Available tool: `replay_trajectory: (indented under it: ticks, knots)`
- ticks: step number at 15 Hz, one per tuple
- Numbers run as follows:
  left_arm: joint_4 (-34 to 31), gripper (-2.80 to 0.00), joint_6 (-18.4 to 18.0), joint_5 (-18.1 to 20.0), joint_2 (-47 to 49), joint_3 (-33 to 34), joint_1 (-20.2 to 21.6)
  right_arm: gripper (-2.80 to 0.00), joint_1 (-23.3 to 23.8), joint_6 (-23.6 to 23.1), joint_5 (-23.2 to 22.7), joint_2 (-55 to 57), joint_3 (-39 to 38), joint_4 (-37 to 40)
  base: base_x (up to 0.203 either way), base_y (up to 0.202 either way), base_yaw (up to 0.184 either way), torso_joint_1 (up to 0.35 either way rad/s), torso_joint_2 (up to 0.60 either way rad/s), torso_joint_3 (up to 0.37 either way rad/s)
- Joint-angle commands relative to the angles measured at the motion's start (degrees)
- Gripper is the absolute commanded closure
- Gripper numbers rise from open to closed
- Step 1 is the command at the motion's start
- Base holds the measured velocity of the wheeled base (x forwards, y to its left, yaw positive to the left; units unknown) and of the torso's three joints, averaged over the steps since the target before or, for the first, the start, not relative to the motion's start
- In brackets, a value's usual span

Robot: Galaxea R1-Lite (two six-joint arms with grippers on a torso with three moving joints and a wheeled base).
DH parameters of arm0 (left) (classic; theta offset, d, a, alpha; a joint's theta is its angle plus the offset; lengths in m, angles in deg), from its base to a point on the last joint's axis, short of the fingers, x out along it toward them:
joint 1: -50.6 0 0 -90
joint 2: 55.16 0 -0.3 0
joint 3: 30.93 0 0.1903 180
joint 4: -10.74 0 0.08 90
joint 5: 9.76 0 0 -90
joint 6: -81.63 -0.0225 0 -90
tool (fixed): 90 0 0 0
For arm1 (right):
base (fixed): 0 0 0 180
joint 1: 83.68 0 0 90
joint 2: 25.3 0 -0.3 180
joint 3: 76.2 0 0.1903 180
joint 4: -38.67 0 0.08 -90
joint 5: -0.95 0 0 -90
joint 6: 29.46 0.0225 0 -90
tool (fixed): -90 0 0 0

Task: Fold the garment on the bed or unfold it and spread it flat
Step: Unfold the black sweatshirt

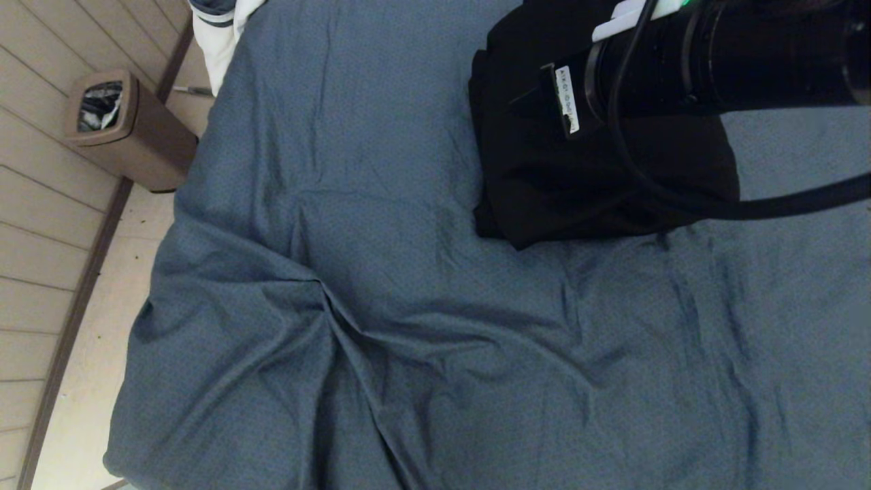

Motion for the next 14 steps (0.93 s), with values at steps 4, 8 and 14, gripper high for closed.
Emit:
replay_trajectory:
  ticks: [4,8,14]
  knots:
    - [0.0,0.0,0.04,-0.02,0.09,-0.05,0.02,-2.8,-0.62,-4.08,4.88,3.28,-0.27,-1.48,0.0,0.0,0.0,0.0,0.0,0.0]
    - [0.0,0.0,0.03,-0.02,0.09,0.0,0.02,-2.8,-0.49,-6.9,9.54,7.69,0.06,-8.94,0.0,0.0,0.0,0.0,0.0,0.0]
    - [0.0,0.0,0.05,-0.02,0.09,0.0,0.02,-2.8,2.8,-7.45,9.75,10.1,0.24,-9.42,0.0,0.0,0.0,0.0,0.0,0.0]
